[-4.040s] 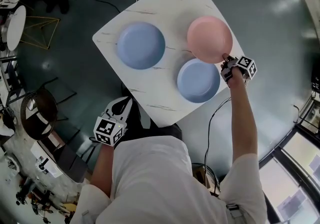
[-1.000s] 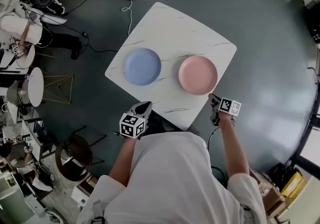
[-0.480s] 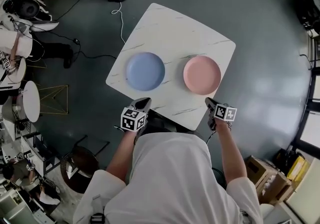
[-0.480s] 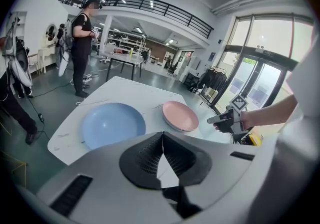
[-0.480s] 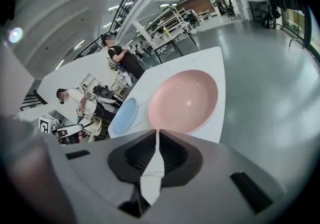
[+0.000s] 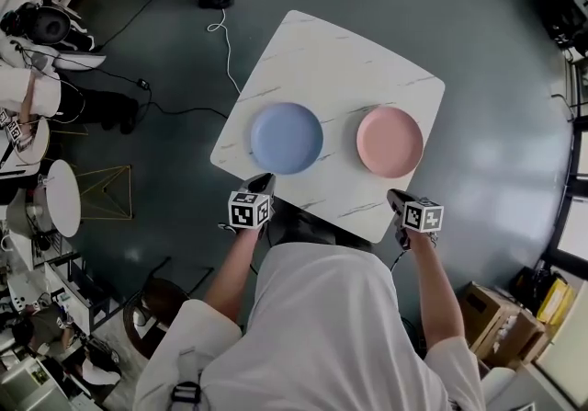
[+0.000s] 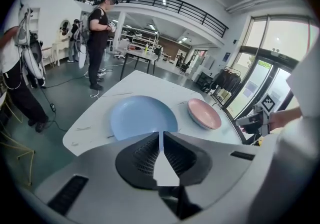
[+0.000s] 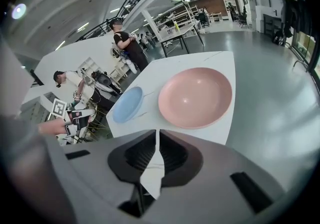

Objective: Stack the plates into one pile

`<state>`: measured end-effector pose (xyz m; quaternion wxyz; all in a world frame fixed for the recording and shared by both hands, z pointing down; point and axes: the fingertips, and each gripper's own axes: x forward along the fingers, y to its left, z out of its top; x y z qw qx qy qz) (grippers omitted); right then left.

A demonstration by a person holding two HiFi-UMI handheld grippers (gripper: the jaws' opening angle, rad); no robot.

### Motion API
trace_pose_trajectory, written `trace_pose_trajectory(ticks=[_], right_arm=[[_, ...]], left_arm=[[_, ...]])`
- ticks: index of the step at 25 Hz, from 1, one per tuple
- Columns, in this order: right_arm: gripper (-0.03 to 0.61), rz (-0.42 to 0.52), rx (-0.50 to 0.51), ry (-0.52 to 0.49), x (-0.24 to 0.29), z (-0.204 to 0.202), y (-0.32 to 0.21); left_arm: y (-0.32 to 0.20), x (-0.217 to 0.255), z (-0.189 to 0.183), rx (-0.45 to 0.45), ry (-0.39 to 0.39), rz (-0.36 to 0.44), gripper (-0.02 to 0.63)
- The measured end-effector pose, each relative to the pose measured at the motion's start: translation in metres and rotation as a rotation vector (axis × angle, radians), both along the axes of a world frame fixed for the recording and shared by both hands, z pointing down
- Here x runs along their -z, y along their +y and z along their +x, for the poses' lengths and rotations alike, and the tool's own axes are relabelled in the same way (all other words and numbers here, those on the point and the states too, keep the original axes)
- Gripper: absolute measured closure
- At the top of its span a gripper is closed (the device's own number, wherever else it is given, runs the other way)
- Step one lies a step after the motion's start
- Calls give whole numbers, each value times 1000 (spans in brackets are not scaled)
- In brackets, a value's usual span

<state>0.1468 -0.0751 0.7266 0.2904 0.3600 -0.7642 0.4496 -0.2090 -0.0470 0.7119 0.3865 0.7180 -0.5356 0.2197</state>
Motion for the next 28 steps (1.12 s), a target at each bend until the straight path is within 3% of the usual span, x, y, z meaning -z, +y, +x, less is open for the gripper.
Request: trace_pose_trajectory(ticks=[3, 6, 7, 11, 21, 28], right_arm=[[540, -10, -8, 4, 0, -15, 6], [540, -10, 33, 32, 0, -33, 10], [540, -10, 49, 44, -1, -37, 12], [540, -21, 53, 68, -5, -47, 21], [540, -44, -9, 100, -7, -65, 28], [540, -56, -56, 117, -10, -69, 33]], left_arm=[[-7, -14, -24, 43, 39, -27, 583], [-19, -29, -47, 79, 55, -49, 478], [-23, -33, -52, 82, 49, -55, 471], [-34, -56, -67, 87, 39, -99, 456], [-45, -112, -86, 199, 170, -263, 426], [-52, -128, -80, 192, 227, -300, 420]])
